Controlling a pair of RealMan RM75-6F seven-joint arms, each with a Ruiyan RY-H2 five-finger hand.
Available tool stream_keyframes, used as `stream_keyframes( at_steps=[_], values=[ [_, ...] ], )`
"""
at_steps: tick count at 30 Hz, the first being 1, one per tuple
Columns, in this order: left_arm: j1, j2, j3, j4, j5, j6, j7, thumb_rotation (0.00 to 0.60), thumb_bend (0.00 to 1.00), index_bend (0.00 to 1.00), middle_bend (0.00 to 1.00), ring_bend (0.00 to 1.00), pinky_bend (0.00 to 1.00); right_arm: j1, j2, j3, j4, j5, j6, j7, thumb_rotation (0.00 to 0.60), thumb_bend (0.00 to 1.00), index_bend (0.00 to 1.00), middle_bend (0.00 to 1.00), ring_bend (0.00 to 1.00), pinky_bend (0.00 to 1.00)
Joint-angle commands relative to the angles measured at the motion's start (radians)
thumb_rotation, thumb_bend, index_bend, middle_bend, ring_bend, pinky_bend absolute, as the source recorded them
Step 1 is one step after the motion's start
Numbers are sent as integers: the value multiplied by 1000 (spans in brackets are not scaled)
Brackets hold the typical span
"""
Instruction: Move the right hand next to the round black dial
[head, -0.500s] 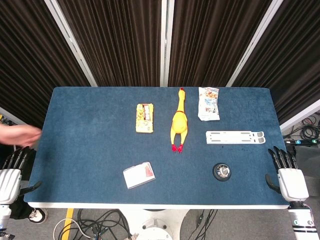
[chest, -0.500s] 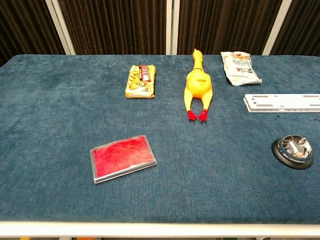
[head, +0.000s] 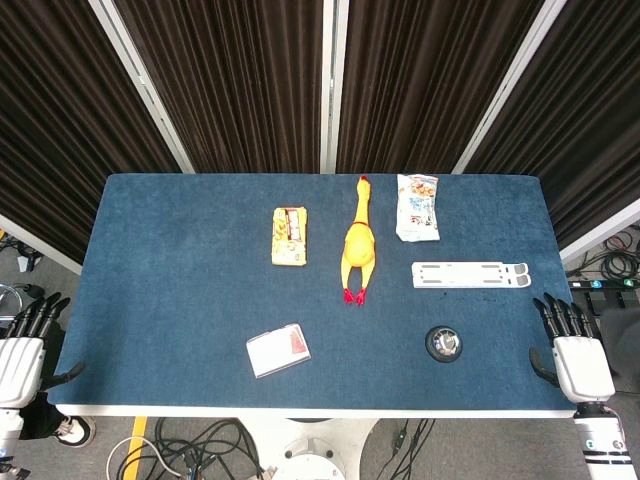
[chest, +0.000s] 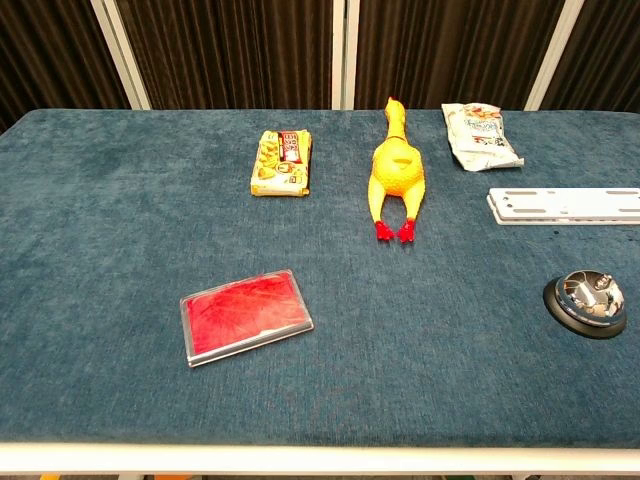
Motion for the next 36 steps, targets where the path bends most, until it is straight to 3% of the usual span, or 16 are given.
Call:
stream_keyframes(
  at_steps=[1,2,5,8,11,22,36],
  values=[
    [0,4,1,-4,-1,-1,0,600,114,85,29,0,148,0,-5,4,-5,-1,10,-27,600,896,0,102,30,58],
    [1,6,2,-6,-2,-1,-2,600,114,85,29,0,148,0,-8,6,-6,-1,14,-32,600,976,0,187,104,149],
    [6,4,6,-2,0,3,-7,600,114,85,30,0,148,3,-13,-3,-5,-16,12,-52,600,1000,0,465,461,505],
    [6,-6,6,16,-7,-3,-19,600,113,85,29,0,148,7,-27,-17,11,-44,15,-58,600,1000,0,672,666,656],
    [3,-14,7,26,-9,-14,-21,600,114,85,30,0,148,12,-52,-38,34,-78,13,-59,600,1000,0,845,803,705],
    [7,-16,6,46,-17,-14,-40,600,114,85,29,0,148,38,-133,-111,49,-123,-92,-160,600,1000,0,881,837,714],
    [11,-18,6,67,-22,-15,-65,600,114,85,30,0,148,49,-162,-131,29,-99,-159,-238,600,1000,0,882,837,714]
  ],
)
